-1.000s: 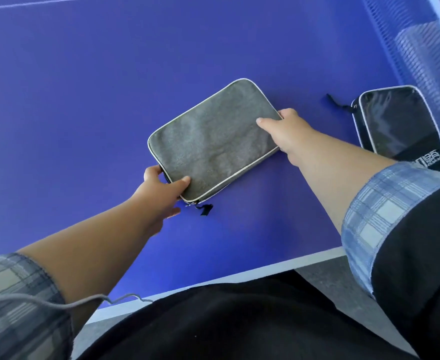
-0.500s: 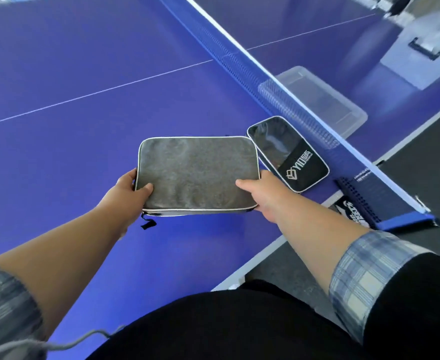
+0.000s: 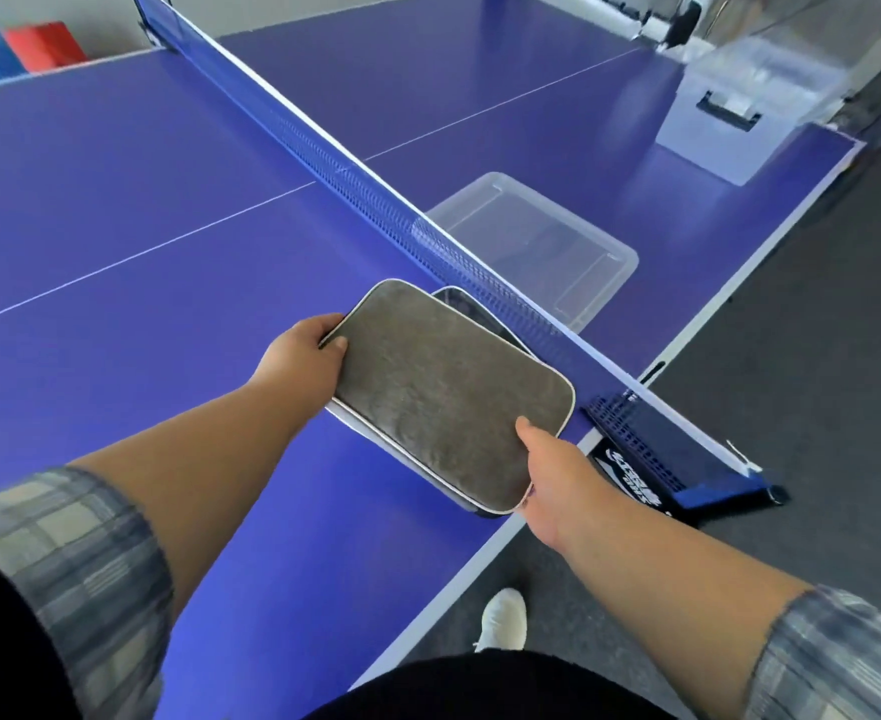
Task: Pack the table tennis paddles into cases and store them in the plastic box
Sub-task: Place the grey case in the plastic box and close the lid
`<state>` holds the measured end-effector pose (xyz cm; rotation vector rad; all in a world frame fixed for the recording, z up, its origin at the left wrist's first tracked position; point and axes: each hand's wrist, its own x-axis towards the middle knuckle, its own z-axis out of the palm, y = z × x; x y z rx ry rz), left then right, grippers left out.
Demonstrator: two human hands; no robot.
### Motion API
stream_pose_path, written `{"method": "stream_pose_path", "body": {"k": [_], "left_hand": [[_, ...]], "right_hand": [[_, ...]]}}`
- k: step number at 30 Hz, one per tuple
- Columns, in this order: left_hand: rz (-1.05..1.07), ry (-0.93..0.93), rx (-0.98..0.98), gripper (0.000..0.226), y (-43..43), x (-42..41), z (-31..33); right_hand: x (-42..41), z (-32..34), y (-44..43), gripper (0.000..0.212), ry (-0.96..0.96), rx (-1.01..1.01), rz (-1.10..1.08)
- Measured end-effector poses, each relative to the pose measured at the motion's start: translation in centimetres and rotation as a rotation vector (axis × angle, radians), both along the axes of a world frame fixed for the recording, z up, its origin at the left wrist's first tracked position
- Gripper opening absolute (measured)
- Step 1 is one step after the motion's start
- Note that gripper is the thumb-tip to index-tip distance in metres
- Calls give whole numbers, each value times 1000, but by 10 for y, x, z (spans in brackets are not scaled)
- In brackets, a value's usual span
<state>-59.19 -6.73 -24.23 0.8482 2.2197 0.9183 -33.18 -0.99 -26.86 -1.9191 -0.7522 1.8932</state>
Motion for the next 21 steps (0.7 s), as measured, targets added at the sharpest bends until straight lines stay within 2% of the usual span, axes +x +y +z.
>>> {"method": "stream_pose_path", "body": {"k": [2,5,10,12,18,21], "left_hand": [[18,32,-4,27,37,9,-11],[29,60,7,35,89,16,-29],[-3,52,-11,37,151,13,-57],[-37,51,-25,35,168,11,-66],[-155,63,-97,29,188,0,-90],[-184,88,-131,25,190,-9,-93]], "right_hand": [[4,-17,21,56,-119,-39,26],[4,-30,46,42,-131,-57,-16],[1,-53,64,47,-189,-25,85],[-1,-60,66,44,-193,-11,60],[-8,-76,69,60,-160,-44,11],[-12,-82,71,51,-196,-51,-85]]}}
